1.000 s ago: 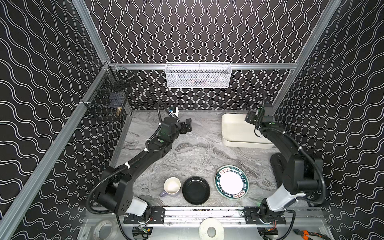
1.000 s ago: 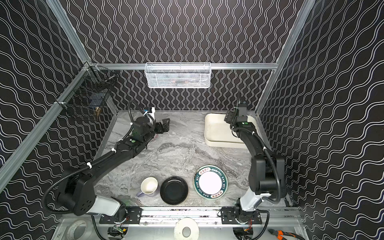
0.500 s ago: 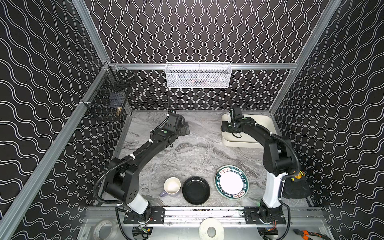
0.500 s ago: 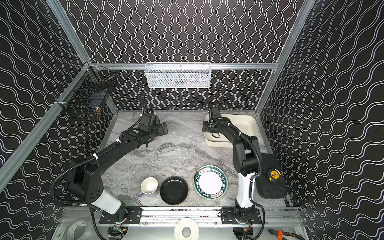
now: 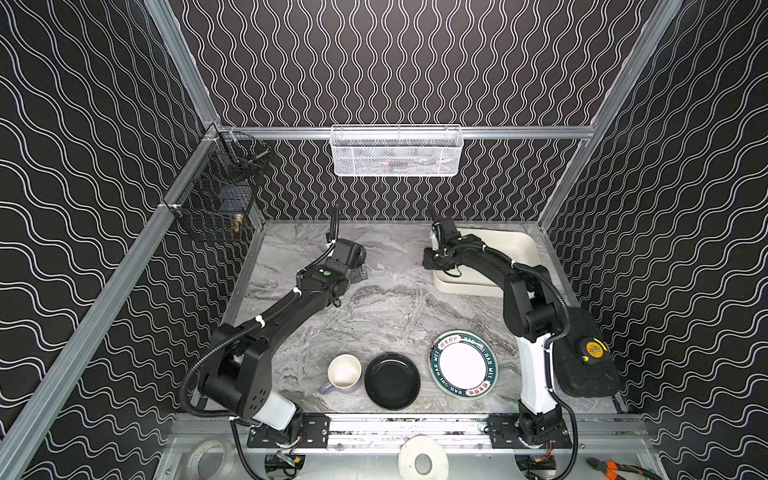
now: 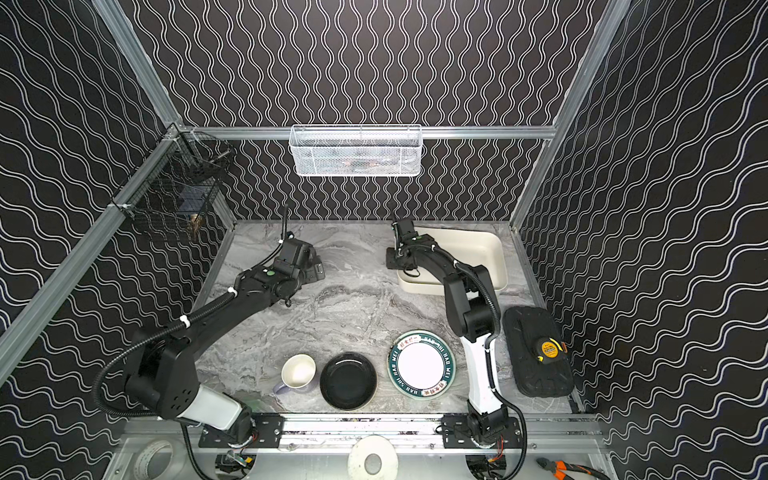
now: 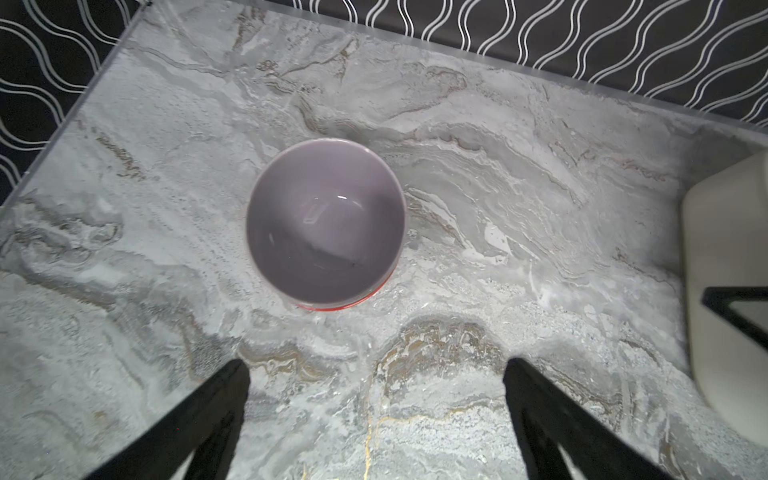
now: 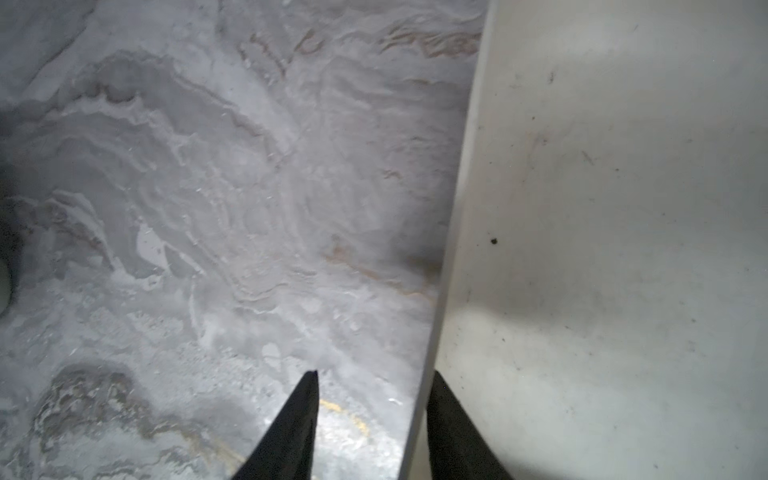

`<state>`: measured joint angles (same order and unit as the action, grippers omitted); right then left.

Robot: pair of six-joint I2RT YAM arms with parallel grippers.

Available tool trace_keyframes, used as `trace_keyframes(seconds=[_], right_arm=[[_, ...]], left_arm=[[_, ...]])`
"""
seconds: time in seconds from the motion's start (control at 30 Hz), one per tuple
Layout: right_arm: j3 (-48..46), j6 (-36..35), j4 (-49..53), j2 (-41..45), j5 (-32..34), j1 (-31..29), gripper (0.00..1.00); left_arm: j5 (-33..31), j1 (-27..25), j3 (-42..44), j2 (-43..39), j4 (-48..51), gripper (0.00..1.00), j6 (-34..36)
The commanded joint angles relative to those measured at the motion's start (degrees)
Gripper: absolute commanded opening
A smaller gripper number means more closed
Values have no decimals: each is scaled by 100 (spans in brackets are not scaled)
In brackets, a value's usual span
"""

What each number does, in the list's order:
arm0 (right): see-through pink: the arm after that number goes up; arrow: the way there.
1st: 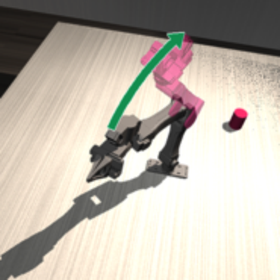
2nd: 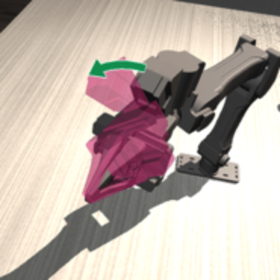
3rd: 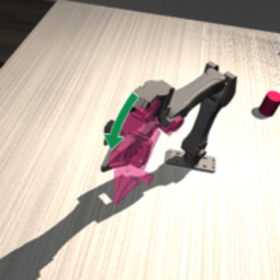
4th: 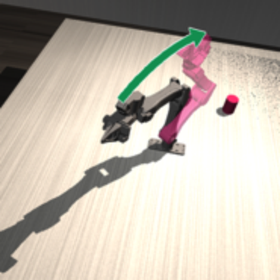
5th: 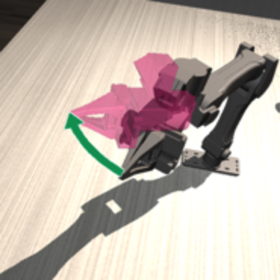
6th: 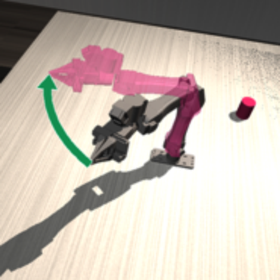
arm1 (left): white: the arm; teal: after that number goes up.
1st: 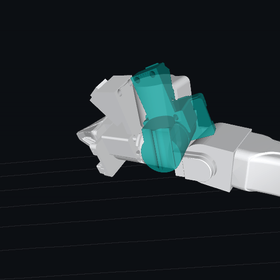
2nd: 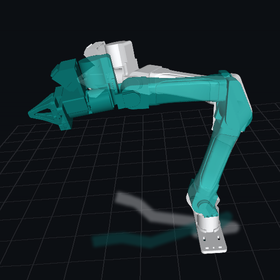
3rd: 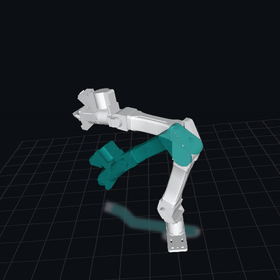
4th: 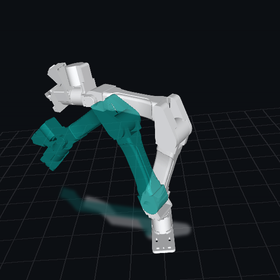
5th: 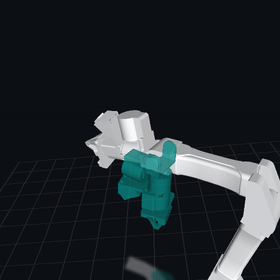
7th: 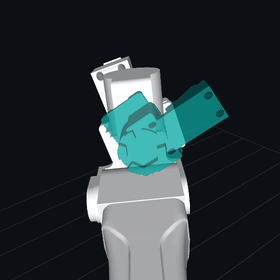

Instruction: Place the mixed dishes into the plastic bin

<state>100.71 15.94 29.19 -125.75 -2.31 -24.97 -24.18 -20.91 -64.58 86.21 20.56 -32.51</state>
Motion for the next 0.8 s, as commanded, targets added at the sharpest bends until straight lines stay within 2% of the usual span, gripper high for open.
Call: trace_keyframes(seconds=[0.0, 0.2, 0.53, 0.67, 0.77], right_arm=[[-44, 185, 100, -42, -108, -268, 42], [143, 525, 16, -338, -390, -761, 42], [1898, 729, 515, -1381, -597, -1392, 45], [1788, 693, 435, -1231, -615, -1398, 48], [1317, 540, 348, -697, -437, -1384, 56]], left_arm=[[-328, 14, 81, -182, 65, 99, -302], [-169, 8, -56, -385, 422, 99, -558], [6, 8, 199, -1046, 537, 99, -813], [13, 10, 236, -1179, 548, 99, -838], [150, 2, 288, -1209, 544, 99, -862]])
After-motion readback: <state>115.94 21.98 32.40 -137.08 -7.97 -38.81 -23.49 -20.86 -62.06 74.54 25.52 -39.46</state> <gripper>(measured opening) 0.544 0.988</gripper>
